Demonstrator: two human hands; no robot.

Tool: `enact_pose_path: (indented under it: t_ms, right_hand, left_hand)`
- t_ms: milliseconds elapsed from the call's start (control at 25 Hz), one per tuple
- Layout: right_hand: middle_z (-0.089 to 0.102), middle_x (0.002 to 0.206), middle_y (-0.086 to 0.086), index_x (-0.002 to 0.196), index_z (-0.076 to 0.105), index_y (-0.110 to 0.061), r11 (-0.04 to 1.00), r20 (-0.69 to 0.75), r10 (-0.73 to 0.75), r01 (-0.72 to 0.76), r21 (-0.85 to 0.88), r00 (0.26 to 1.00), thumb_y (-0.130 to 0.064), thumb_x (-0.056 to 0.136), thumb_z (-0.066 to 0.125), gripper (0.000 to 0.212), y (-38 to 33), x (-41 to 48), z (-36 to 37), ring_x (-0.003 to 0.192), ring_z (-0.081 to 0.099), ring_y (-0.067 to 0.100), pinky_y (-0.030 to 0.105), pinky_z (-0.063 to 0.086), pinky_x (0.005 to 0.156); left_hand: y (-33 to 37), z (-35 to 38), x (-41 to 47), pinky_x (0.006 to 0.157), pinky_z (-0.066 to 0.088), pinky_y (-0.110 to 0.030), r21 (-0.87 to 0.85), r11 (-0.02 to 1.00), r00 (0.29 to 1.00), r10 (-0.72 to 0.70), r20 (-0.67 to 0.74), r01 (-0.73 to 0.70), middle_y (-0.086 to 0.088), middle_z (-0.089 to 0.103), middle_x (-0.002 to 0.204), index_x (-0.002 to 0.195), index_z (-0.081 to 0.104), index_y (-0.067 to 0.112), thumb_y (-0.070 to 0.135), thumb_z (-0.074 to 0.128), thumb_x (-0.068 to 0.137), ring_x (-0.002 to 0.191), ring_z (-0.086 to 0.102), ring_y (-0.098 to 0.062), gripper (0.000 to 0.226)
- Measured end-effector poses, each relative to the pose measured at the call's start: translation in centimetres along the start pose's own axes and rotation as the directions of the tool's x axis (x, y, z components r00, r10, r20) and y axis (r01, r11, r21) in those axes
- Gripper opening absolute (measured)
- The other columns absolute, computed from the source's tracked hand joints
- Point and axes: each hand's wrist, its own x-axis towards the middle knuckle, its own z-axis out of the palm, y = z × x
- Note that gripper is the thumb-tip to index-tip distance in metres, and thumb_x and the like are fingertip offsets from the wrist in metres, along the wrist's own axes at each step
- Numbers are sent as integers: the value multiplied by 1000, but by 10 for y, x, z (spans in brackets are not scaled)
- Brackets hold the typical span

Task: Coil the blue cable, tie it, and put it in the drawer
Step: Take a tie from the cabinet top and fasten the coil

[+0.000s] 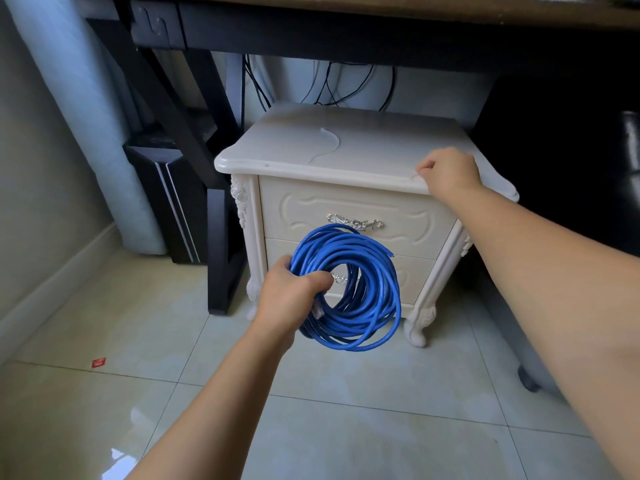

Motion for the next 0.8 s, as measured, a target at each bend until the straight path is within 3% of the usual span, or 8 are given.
enact_pose_path:
  t_ms: [80, 240, 360, 520, 640, 800]
  right_hand:
    - [64, 118, 22, 96, 73, -2, 999, -12, -7, 8, 53, 1000, -3, 88, 54, 21, 1, -3, 1, 113, 56, 36, 37, 47, 94]
    - [50, 128, 18, 106, 70, -11, 995, 14, 4, -5, 100, 1000, -9, 98, 46, 26, -9, -17, 3, 127, 41, 34, 33, 35, 100]
    - [58, 121, 11, 105, 61, -11, 972, -48, -43, 53, 231, 998, -11, 98, 39, 23, -28, -42, 2, 117, 49, 30, 35, 39, 93]
    - [61, 95, -1, 103, 49, -20, 796, -119, -2, 74, 601, 993, -16, 101, 39, 10, -52, -93, -6, 91, 52, 17, 26, 39, 77]
    - [58, 87, -6, 108, 51, -21, 642, -86, 31, 46, 766, 996, -12, 102, 40, 15, -56, -129, -21, 73, 51, 6, 10, 37, 61]
    - [57, 78, -8, 96, 64, -28, 438, -76, -2, 69, 896, 997, -8, 101, 43, 29, -59, -177, -52, 57, 43, 4, 16, 37, 56]
  left_hand:
    - [1, -1, -2, 41, 42, -19, -10, 1000, 1000, 0, 1, 0, 2, 52, 57, 96, 58, 3, 0, 66, 72, 40, 48, -8, 25]
    - [1, -2, -9, 40, 40, -17, -25, 1000, 1000, 11, 23, -10, 0, 52, 61, 93, 58, 5, -2, 65, 73, 40, 47, -8, 23]
    - [-1, -4, -10, 40, 40, -17, -26, 1000, 1000, 9, 7, -9, 1, 52, 59, 89, 57, 8, -1, 65, 72, 40, 47, -7, 20]
    - [-5, -11, -10, 41, 42, -19, -22, 999, 998, -33, -52, 32, 3, 53, 50, 93, 58, 5, 3, 65, 73, 39, 49, -9, 21]
    - [-7, -13, -15, 42, 43, -20, -35, 998, 994, -63, -89, 60, -3, 56, 49, 94, 59, 0, 5, 64, 74, 40, 51, -13, 21]
    - [-9, -14, -24, 41, 40, -18, -27, 999, 994, -44, -103, 41, -7, 56, 47, 86, 57, 5, 8, 64, 74, 38, 48, -14, 14]
